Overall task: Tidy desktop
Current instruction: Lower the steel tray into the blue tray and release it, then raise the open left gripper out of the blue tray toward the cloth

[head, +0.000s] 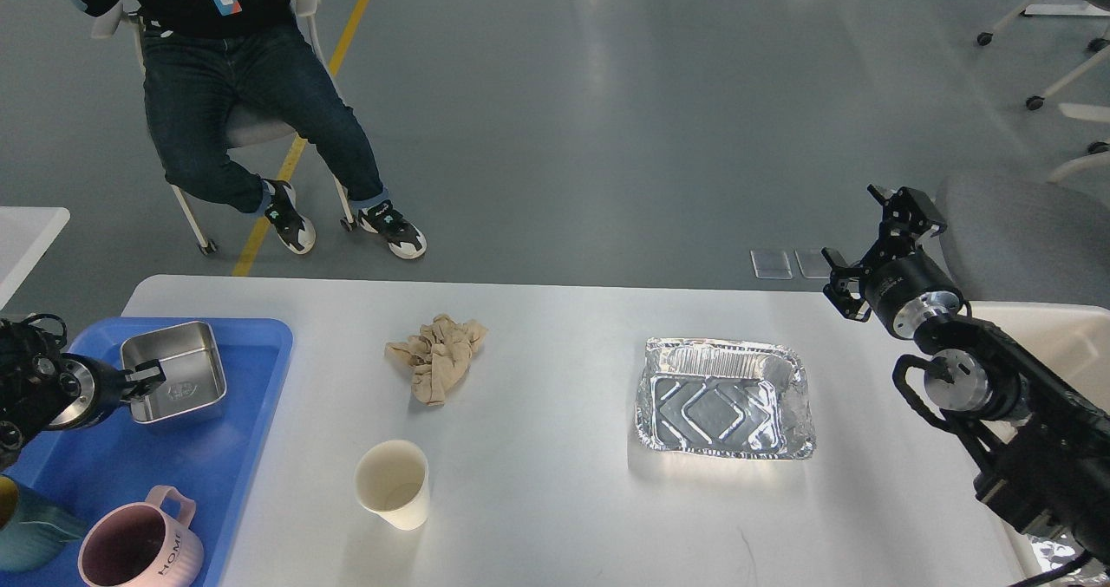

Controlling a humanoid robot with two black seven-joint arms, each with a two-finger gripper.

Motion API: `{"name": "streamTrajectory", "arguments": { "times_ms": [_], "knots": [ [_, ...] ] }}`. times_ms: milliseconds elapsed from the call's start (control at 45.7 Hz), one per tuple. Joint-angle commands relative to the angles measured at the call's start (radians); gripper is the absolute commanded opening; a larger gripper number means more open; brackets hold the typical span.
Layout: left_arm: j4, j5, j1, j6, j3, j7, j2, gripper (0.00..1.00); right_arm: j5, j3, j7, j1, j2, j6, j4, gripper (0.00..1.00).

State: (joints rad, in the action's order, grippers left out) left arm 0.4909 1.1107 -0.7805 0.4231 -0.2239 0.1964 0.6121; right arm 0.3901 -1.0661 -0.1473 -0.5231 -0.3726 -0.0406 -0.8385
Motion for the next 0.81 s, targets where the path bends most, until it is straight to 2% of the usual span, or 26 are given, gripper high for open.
{"name": "streamTrajectory", "arguments": {
  "times_ms": [0,88,197,329,416,548,657,788],
  "knots": [
    [0.000,0.000,0.010,0.002,0.000,0.000,0.006,0.20,0.000,0.000,0.000,0.000,0.001,0.001,-0.001,1.00],
    [0.000,-0.003,0.015,0.002,0.000,0.006,0.011,0.32,0.000,0.000,0.000,0.000,0.003,0.001,-0.001,1.00],
    [0.000,-0.018,0.015,0.005,-0.003,0.003,0.017,0.54,0.000,0.000,0.000,0.000,0.003,0.001,-0.001,1.00],
    [0.000,-0.031,0.009,-0.001,-0.014,-0.002,0.023,0.75,0.000,0.000,0.000,0.000,0.003,0.002,-0.001,1.00],
    [0.000,-0.080,-0.002,-0.001,-0.017,0.015,0.066,0.80,0.000,0.000,0.000,0.000,0.004,0.002,-0.001,1.00],
    [0.000,-0.152,-0.042,-0.001,-0.023,0.017,0.123,0.96,0.000,0.002,0.000,-0.003,0.006,0.004,0.001,1.00],
    [0.000,-0.170,-0.120,-0.003,-0.014,0.017,0.153,0.97,0.000,0.002,0.000,-0.008,0.004,0.004,0.001,1.00],
    [0.000,-0.172,-0.154,-0.003,-0.023,0.018,0.164,0.97,0.000,0.002,0.002,-0.009,0.001,0.005,-0.001,1.00]
  ]
}}
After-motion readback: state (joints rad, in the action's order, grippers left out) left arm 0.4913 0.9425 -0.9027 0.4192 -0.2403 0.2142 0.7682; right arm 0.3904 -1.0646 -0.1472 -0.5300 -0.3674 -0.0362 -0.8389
